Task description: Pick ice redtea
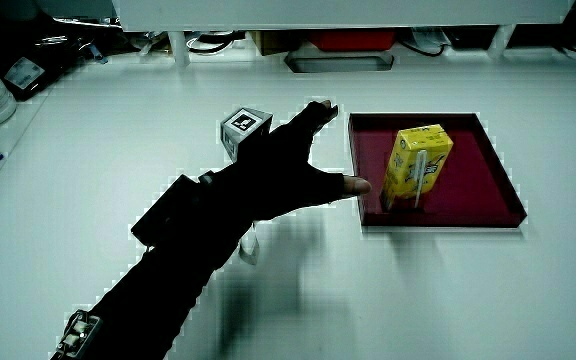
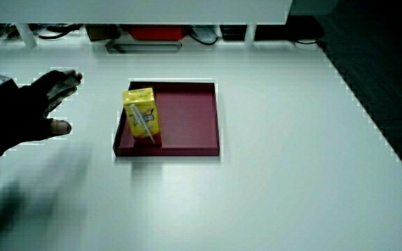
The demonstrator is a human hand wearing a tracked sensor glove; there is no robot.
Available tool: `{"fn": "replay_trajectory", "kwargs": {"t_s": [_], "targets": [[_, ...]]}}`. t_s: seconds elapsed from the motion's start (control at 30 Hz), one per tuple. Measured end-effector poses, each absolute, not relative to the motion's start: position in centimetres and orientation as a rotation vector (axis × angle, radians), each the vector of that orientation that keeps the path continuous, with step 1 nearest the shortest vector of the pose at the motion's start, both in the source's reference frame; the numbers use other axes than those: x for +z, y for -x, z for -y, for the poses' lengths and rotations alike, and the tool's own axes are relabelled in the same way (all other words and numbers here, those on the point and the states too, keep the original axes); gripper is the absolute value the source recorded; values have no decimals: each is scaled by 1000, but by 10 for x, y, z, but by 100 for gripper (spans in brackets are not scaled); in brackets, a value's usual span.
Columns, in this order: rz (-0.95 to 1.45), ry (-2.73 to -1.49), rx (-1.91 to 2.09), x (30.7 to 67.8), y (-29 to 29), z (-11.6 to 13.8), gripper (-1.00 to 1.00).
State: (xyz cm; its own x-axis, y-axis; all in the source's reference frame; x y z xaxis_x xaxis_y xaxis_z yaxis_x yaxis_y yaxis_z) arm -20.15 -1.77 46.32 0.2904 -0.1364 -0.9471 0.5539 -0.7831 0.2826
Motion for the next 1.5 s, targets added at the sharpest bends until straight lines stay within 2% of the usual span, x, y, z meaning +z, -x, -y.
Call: {"fn": "replay_trajectory", "kwargs": {"t_s": [0.4, 0.5, 0.97, 1.23, 1.5], "targets": [[-278, -1875, -1547, 486, 155, 30, 0], [-354, -1895, -1576, 493, 148, 34, 0], [-339, -1868, -1617, 508, 123, 41, 0], [-343, -1901, -1622, 508, 122, 41, 0], [-344, -1975, -1672, 507, 127, 39, 28]]}}
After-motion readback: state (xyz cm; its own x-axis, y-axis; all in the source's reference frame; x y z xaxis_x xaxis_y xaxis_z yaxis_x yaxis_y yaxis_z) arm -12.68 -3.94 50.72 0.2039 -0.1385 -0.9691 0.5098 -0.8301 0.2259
